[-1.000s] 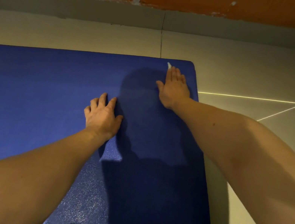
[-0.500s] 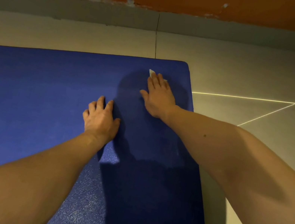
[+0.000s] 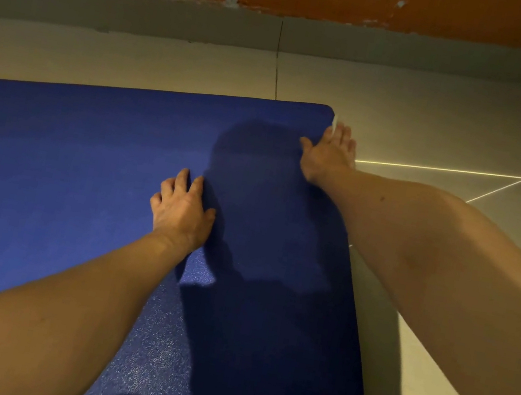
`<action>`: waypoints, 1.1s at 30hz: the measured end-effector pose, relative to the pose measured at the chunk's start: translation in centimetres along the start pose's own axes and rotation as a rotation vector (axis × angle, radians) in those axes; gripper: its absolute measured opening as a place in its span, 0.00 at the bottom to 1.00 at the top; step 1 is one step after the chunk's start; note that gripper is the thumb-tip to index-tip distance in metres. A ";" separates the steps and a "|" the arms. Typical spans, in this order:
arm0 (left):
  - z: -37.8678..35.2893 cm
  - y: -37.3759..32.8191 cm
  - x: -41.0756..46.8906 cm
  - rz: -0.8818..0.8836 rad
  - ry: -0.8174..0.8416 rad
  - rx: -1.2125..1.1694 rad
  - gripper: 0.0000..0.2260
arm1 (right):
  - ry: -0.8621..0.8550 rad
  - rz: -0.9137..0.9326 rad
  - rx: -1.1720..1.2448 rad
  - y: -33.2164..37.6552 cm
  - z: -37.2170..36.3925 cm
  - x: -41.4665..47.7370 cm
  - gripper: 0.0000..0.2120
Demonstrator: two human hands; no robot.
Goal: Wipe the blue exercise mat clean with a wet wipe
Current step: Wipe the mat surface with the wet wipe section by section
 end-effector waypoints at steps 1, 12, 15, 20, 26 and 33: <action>0.0 0.0 0.0 0.002 0.003 -0.001 0.31 | 0.006 -0.010 0.029 0.2 0.0 -0.3 0.38; -0.1 -1.6 -1.2 -0.033 0.033 0.027 0.33 | -0.020 0.216 0.037 1.3 -1.4 -5.4 0.38; -0.1 -1.7 -2.2 -0.060 0.051 0.027 0.34 | 0.028 0.047 -0.051 -1.3 -0.4 -3.6 0.38; -0.3 -2.0 -3.2 -0.079 0.073 0.019 0.35 | -0.009 0.102 0.108 0.4 -1.3 -7.2 0.39; -0.2 -2.3 -4.2 -0.079 0.078 0.011 0.35 | -0.020 0.315 0.087 1.9 -3.0 -12.4 0.39; -0.2 -1.6 -6.0 -0.117 0.097 0.028 0.36 | -0.008 -0.019 -0.020 -4.5 -1.3 -8.0 0.39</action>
Point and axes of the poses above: each hand's wrist, its own x-axis towards the middle knuckle, its own z-axis out of the back of the hand, y = z × x, the point moved 2 cm from there along x, towards the middle knuckle, and after that the axes turned 13 degrees about -y, right-handed, at the moved point
